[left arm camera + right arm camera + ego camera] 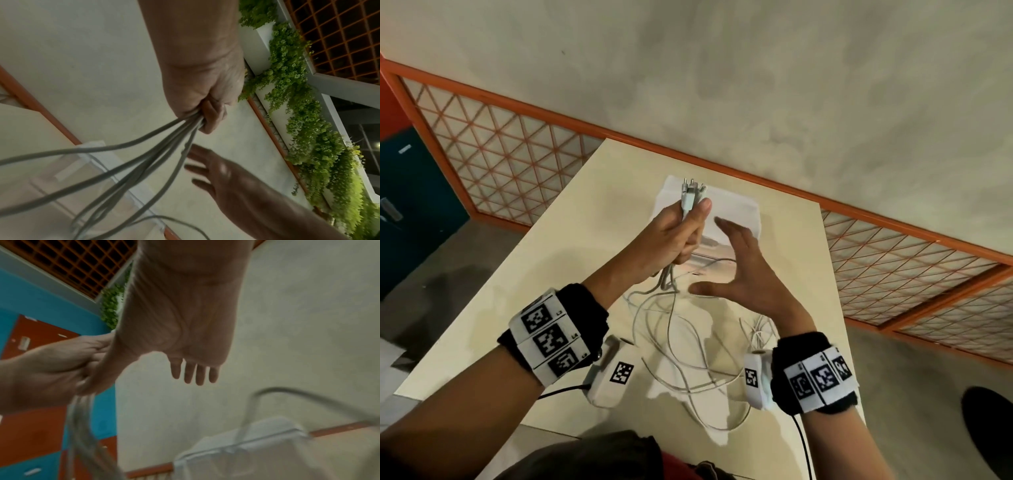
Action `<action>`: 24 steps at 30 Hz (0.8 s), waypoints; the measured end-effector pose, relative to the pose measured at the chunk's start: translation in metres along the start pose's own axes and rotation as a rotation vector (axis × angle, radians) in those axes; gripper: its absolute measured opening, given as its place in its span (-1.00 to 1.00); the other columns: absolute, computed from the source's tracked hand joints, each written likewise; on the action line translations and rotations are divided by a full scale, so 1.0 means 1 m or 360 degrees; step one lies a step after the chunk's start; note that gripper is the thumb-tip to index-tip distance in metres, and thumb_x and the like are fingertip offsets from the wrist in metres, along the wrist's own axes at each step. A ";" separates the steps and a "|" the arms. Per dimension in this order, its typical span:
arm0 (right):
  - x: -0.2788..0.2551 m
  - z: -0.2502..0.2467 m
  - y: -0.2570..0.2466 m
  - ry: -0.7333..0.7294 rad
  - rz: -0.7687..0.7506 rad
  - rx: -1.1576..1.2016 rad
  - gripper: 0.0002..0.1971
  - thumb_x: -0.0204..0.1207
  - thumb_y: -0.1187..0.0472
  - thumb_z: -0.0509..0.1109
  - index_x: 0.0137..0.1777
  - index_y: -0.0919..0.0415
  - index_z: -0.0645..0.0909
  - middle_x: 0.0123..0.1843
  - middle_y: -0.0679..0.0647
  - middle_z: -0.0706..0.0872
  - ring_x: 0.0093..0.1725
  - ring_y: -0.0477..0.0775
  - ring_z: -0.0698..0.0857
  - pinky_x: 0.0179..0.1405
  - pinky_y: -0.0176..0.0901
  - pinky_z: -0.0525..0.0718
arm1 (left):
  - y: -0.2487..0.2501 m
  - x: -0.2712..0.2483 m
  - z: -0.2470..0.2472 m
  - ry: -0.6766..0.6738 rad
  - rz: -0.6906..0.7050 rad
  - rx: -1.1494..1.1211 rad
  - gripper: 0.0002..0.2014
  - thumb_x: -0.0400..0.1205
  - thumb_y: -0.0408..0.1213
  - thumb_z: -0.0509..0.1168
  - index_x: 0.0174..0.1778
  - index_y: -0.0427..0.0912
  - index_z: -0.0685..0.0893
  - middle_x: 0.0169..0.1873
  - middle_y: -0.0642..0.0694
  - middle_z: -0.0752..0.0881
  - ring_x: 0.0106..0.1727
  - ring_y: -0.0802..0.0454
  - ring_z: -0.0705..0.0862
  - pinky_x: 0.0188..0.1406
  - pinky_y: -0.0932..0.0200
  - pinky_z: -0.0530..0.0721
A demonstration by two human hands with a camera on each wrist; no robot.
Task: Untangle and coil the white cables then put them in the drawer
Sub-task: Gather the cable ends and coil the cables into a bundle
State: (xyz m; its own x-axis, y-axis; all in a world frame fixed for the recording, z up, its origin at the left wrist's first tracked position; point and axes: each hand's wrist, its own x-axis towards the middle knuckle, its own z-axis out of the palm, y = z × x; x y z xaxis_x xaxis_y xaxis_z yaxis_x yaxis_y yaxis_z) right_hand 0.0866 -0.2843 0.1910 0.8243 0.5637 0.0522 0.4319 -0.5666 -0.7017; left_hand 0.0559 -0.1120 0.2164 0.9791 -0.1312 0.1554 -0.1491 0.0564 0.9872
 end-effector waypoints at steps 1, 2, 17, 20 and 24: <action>0.003 0.003 -0.013 -0.0050 -0.0034 0.0036 0.03 0.13 -0.23 0.62 0.58 -0.09 0.19 0.55 -0.13 0.32 0.53 -0.17 0.31 0.50 -0.23 0.32 | 0.000 0.000 0.003 0.0007 0.0018 -0.0027 -0.56 0.73 -0.05 0.01 -0.49 -0.08 0.24 -0.53 -0.09 0.09 -0.58 0.08 0.10 -0.62 0.24 0.12; 0.007 0.008 -0.023 -0.0141 -0.0040 0.0105 -0.08 0.17 -0.17 0.63 0.52 -0.06 0.30 0.49 -0.12 0.44 0.46 -0.17 0.42 0.44 -0.27 0.41 | 0.001 0.000 0.005 0.0010 0.0036 -0.0070 -0.57 0.74 -0.06 0.00 -0.47 -0.09 0.24 -0.52 -0.11 0.08 -0.58 0.07 0.11 -0.62 0.25 0.12; 0.009 0.036 -0.030 0.0365 -0.0088 0.0421 -0.55 0.63 -0.13 0.18 -0.35 0.19 0.52 -0.47 -0.03 0.49 -0.47 -0.15 0.42 -0.40 -0.28 0.39 | -0.024 0.002 -0.042 0.0657 -0.0439 -0.0436 -0.63 0.68 -0.01 0.18 -0.28 -0.24 0.58 -0.41 -0.13 0.77 -0.29 0.00 0.81 -0.30 0.16 0.80; 0.014 0.031 -0.032 0.0427 -0.0094 0.0332 -0.54 0.66 0.04 0.24 -0.52 0.08 0.37 -0.61 -0.12 0.42 -0.52 -0.16 0.40 -0.44 -0.36 0.33 | -0.042 0.002 -0.042 0.0739 -0.0676 -0.0377 -0.71 0.62 -0.12 0.33 -0.07 -0.35 0.62 -0.19 -0.29 0.74 -0.31 -0.04 0.78 -0.30 0.16 0.81; 0.018 0.022 -0.029 0.0322 0.0035 0.0321 -0.50 0.62 0.05 0.29 -0.59 0.04 0.33 -0.67 -0.13 0.39 -0.56 -0.16 0.34 -0.44 -0.29 0.32 | -0.061 -0.001 -0.043 0.0840 -0.0577 0.0313 -0.49 0.56 -0.15 0.41 0.33 -0.33 0.46 0.27 -0.31 0.54 0.11 -0.09 0.60 0.10 0.07 0.58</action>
State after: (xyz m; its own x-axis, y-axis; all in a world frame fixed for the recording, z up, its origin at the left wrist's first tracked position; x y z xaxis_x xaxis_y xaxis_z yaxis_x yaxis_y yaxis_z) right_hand 0.0806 -0.2448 0.1963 0.8978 0.4095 0.1619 0.3482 -0.4351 -0.8303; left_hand 0.0704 -0.0730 0.1543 0.9008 0.3970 -0.1761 0.2285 -0.0884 0.9695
